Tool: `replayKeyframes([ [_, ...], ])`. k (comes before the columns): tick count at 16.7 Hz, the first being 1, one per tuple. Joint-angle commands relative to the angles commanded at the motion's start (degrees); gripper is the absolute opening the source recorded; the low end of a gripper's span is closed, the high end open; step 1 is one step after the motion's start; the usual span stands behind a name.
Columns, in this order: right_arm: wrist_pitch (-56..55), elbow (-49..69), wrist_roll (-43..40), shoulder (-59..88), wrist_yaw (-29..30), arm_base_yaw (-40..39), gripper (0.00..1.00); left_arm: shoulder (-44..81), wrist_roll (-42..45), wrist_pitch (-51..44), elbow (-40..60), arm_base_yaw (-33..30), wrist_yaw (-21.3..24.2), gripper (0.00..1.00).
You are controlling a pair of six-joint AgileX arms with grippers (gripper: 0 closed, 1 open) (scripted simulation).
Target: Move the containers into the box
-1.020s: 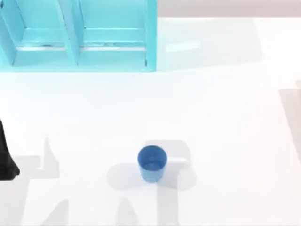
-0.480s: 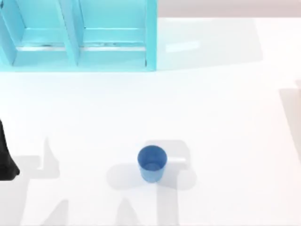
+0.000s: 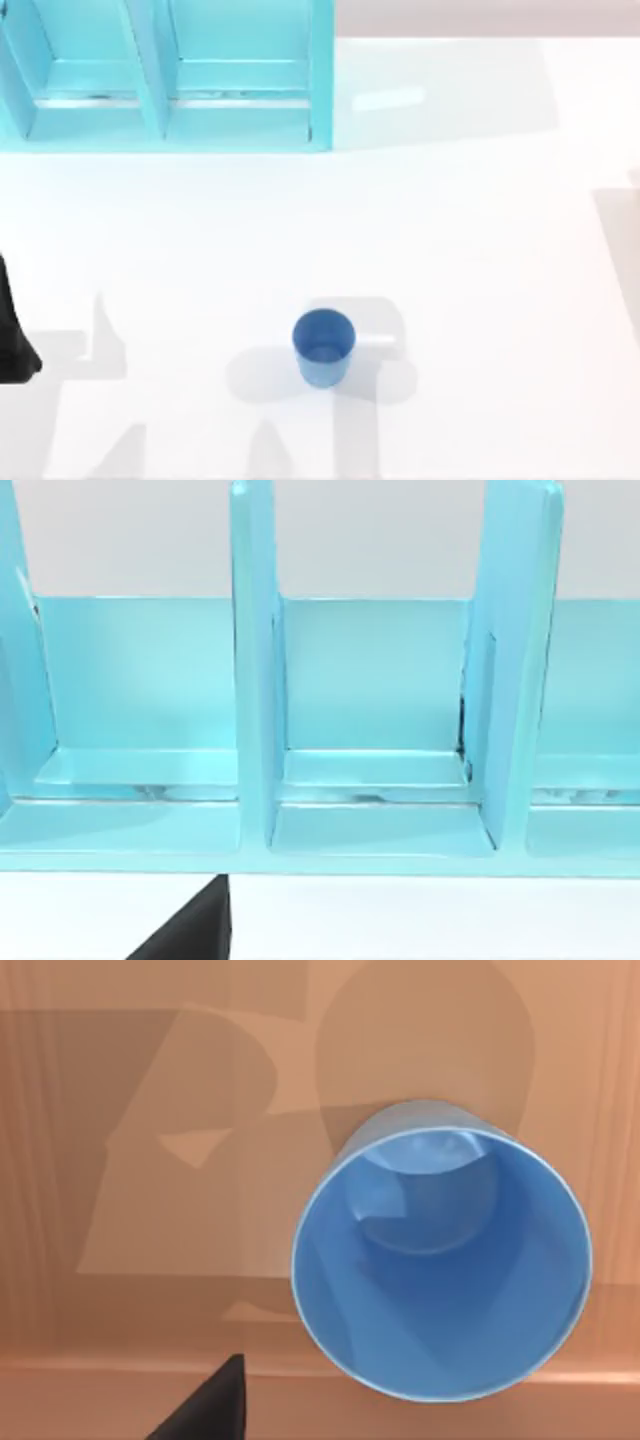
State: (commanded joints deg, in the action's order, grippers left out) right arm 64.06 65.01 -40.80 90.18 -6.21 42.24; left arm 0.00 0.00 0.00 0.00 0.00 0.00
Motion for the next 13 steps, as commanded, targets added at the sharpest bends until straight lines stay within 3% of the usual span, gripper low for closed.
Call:
replayKeyframes([
  [5,3.4,3.5,-0.1,0.2,-0.2,0.3,1.0,0.0,0.0,0.0,0.0,0.0,0.0,1.0],
  [13,20.2,20.1,-0.2,0.2,-0.1,0.6,1.0,0.0,0.0,0.0,0.0,0.0,0.0,1.0],
])
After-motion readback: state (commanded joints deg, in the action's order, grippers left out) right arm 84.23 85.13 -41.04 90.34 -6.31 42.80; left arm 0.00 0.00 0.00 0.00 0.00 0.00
